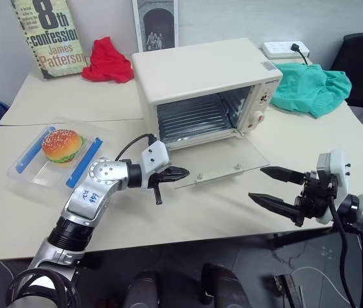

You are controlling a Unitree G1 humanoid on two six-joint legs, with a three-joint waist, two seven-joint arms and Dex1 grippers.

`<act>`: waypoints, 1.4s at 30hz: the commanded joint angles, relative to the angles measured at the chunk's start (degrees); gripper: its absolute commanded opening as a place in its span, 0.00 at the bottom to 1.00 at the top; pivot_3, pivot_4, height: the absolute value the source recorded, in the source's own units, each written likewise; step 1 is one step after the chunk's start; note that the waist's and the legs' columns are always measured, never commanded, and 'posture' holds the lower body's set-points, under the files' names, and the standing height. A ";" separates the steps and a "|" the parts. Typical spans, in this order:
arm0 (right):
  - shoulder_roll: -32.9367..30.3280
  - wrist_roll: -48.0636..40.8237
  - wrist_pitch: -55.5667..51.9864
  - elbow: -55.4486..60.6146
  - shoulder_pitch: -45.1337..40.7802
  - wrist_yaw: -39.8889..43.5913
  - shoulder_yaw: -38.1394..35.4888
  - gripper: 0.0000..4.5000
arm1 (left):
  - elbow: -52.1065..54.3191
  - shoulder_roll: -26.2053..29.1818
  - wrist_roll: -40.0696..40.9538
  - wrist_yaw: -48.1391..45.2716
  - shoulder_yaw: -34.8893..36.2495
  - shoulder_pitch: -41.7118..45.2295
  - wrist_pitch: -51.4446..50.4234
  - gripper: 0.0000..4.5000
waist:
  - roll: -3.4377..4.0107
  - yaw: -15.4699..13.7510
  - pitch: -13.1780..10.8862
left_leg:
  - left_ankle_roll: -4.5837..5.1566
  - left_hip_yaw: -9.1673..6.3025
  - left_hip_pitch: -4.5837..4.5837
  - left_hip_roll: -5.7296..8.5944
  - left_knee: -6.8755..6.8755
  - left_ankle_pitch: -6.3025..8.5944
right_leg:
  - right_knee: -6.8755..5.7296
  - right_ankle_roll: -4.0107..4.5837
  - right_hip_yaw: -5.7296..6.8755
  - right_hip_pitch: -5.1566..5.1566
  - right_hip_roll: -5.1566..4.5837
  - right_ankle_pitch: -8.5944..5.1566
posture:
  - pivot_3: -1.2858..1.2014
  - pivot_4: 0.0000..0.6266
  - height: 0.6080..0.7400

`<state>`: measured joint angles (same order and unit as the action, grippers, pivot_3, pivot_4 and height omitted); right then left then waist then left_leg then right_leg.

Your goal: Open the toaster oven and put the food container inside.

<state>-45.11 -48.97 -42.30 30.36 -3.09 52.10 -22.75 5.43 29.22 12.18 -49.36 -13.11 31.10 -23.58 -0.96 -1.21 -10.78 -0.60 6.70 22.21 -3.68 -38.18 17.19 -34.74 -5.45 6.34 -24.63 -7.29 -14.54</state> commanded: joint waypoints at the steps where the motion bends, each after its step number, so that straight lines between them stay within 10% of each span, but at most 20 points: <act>1: -1.79 -4.80 -1.21 2.60 -2.92 -0.09 -0.79 1.00 | -0.90 0.14 -3.48 1.25 -1.68 -0.65 1.62 0.01 | 0.00 -0.14 0.00 | 0.01 0.01 0.00 0.01 0.01 0.01 | 0.00 0.00 0.00 -0.01 0.00 0.00 | 0.52 0.24 1.00; 12: -2.48 -4.56 -0.74 -2.08 -14.60 2.43 8.48 1.00 | 13.23 3.24 3.31 4.23 10.59 -9.08 -9.65 0.01 | -0.03 0.36 0.01 | 0.03 0.04 -0.01 -0.05 -0.03 0.03 | -0.05 0.00 0.00 -0.02 -0.02 0.00 | 0.52 0.24 1.00; 26: 2.13 4.60 4.44 -20.54 -30.92 15.67 23.33 1.00 | 44.25 -2.21 37.95 22.47 73.01 -41.36 -42.82 0.94 | -0.23 1.43 -0.03 | -0.01 -0.02 -0.05 -0.08 -0.10 0.07 | -0.09 0.01 -0.04 -0.04 -0.09 -0.02 | 0.52 0.24 1.00; 29: 4.58 8.40 7.28 -24.64 -33.84 16.59 25.54 1.00 | 43.74 -3.92 42.69 29.36 79.85 -44.09 -44.12 1.00 | -0.25 1.08 -0.02 | -0.08 -0.04 -0.03 -0.06 -0.10 0.11 | -0.12 0.07 0.04 -0.02 -0.09 -0.05 | 0.52 0.24 1.00; 42: 9.59 11.13 8.29 -25.67 -34.37 15.60 24.69 1.00 | 25.85 -5.45 66.92 92.27 75.57 -26.24 -43.54 1.00 | -0.34 1.21 0.04 | -0.14 -0.58 -0.05 -0.04 -0.08 0.12 | -0.27 0.10 0.02 0.01 -0.14 -0.06 | 0.52 0.24 1.00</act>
<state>-35.64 -37.14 -34.62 2.27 -37.85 68.16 3.86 33.85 21.85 76.27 35.27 63.77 3.37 -69.03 -1.29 0.00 -10.75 -0.75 6.12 22.15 -3.72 -38.27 17.31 -35.02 -5.36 6.36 -24.62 -7.43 -14.59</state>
